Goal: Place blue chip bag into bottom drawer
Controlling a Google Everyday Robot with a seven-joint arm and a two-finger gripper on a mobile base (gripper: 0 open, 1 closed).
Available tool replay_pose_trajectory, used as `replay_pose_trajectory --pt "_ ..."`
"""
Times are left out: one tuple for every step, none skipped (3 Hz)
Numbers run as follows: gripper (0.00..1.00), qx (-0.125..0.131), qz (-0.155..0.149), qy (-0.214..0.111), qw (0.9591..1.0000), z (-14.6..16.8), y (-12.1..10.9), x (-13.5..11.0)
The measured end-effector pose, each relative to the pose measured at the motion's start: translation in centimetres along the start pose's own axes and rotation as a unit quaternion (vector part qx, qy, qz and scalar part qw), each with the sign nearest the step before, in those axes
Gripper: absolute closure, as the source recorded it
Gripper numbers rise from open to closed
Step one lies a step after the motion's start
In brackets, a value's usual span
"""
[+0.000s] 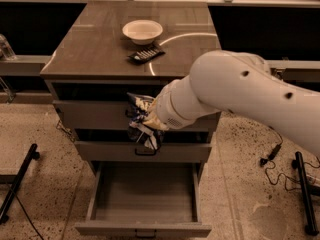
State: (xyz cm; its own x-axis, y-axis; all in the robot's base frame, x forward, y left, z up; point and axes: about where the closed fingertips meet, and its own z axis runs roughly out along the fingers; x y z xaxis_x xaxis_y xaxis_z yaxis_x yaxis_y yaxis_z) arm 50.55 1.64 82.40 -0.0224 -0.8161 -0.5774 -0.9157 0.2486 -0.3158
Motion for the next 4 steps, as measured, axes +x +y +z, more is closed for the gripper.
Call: replay_pose_trajectory --pt "1.0 -0.076 -0.022 0.001 0.9969 3.4 2.7 2.9" --pt "1.0 -0.089 -0.052 -0.002 0.9947 4.0 3.2 3.4" --pt "1.0 -0.106 -0.055 0.018 0.9927 5.0 4.1 4.6" --pt "1.0 -0.15 -0.059 0.061 0.985 7.1 8.5 9.5"
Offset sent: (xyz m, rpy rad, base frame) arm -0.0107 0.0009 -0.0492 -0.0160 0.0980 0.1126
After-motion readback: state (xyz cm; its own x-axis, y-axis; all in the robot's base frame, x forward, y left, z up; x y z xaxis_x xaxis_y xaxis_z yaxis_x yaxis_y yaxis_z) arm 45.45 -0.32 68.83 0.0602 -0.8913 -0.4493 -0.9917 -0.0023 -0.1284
